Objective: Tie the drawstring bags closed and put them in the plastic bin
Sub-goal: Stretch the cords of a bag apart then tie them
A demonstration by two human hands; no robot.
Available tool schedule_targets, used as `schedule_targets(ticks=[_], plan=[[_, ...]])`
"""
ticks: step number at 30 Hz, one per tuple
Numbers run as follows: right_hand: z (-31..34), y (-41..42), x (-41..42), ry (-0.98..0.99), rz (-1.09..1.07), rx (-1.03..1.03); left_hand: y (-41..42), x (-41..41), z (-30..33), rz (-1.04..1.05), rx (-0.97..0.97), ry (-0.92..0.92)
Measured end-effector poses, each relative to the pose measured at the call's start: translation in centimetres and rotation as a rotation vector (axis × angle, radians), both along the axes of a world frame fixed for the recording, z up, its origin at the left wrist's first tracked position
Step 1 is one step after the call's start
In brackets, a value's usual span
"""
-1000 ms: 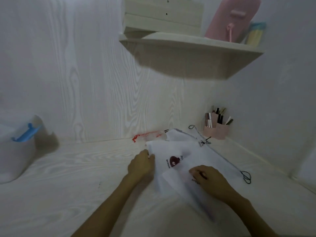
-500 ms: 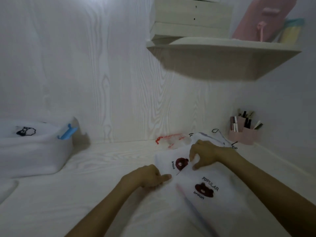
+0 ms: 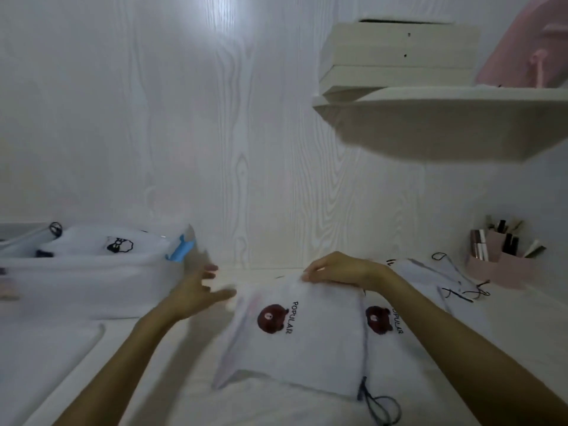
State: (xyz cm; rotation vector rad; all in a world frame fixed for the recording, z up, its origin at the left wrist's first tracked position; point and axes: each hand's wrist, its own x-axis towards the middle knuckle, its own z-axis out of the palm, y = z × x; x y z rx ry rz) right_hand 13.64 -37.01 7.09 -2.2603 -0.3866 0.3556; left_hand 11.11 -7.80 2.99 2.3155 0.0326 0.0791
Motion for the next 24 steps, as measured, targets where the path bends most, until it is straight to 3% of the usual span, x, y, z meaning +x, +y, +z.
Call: schedule_targets(ticks=[2,4,6,9,11,14,16,18,21,24], plan=[[-2.3,1.7,1.3,0.042,-0.148,0.152,1.5,0.5,-0.1,0.176,0.115,-0.148],[-4.5,3.6,2.3,0.061,-0.376,0.391,1.6,0.5,0.1,0.148,0.192,-0.167],[-6.6,5.1,3.2,0.04,-0.56,0.493,0.9,0.5,-0.2,0.094,0.234,-0.143],[-8.3,6.5,2.9,-0.049,-0.558,0.27,0.1,0.8,-1.4,0.019,0.361,-0.034],[-8.6,6.4,1.2,-0.227,-0.443,0.0,0.0,1.2,-2.8,-0.057,0.535,0.091],[-9.1,5.5,-1.3,-0.478,-0.217,-0.239,0.0,1.4,-5.8,-0.225,0.695,0.197],[-9.9,4.8,-2.0,-0.431,-0.021,-0.39,0.5,1.8,-7.0,-0.247,0.67,0.163],[-10.6,4.1,-2.4,-0.364,0.031,-0.36,0.8,1.9,-7.5,-0.177,0.637,0.048],[-10.3,2.9,-3.4,-0.561,-0.207,-0.206,0.6,0.7,-6.6,0.001,0.443,-0.203],[-10.7,0.5,-4.5,-0.617,-0.27,-0.34,1.2,-1.9,-5.4,0.043,0.291,-0.149]])
